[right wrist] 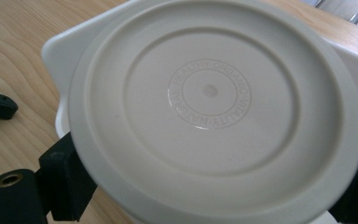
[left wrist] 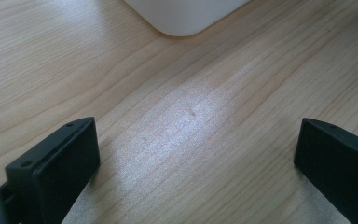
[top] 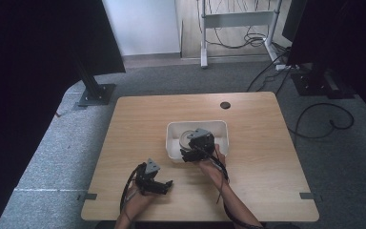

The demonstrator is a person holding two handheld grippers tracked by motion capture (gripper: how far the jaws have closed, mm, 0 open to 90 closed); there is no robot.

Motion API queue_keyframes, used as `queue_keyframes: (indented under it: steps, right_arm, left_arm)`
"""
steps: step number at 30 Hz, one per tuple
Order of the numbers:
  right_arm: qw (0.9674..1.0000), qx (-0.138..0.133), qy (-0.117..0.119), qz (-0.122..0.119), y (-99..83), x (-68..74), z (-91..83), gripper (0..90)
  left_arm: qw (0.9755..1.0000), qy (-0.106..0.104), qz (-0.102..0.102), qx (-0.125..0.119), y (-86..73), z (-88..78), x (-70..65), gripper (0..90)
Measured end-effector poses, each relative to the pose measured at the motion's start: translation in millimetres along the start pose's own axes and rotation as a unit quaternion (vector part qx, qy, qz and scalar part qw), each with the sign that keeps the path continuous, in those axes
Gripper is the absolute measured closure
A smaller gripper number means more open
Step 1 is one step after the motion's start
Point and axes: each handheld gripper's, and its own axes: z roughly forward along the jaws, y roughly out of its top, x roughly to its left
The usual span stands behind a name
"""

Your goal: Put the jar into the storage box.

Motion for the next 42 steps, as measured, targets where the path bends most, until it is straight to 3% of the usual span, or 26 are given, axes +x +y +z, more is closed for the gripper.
queue_keyframes:
  steps: [15,20,27,34,37,42]
  right_arm:
    - [0.9997,0.022,0.000,-0.008,4.3,12.8,28.1,9.6]
    - [0.9993,0.039,0.003,0.000,2.2,13.5,36.3,9.5]
    - [0.9986,0.041,0.016,0.029,1.5,7.5,37.2,9.5]
    - [0.9983,0.044,0.021,0.031,2.4,6.4,37.0,8.9]
    - [0.9983,0.042,0.026,0.033,2.8,4.6,35.7,2.8]
    - [0.9984,0.039,0.030,0.026,3.2,3.7,31.9,0.9]
  left_arm:
    - [1.0000,-0.001,0.000,-0.001,-0.1,0.0,0.1,0.0]
    - [1.0000,-0.001,0.001,0.000,-0.1,-0.1,0.2,0.0]
    - [1.0000,-0.002,0.000,0.000,-0.2,-0.1,0.2,0.0]
    - [1.0000,-0.002,0.000,-0.001,-0.2,-0.1,0.2,0.0]
    - [1.0000,-0.002,0.001,-0.001,-0.2,-0.1,0.2,0.0]
    - [1.0000,-0.001,0.001,0.000,-0.2,-0.1,0.2,0.0]
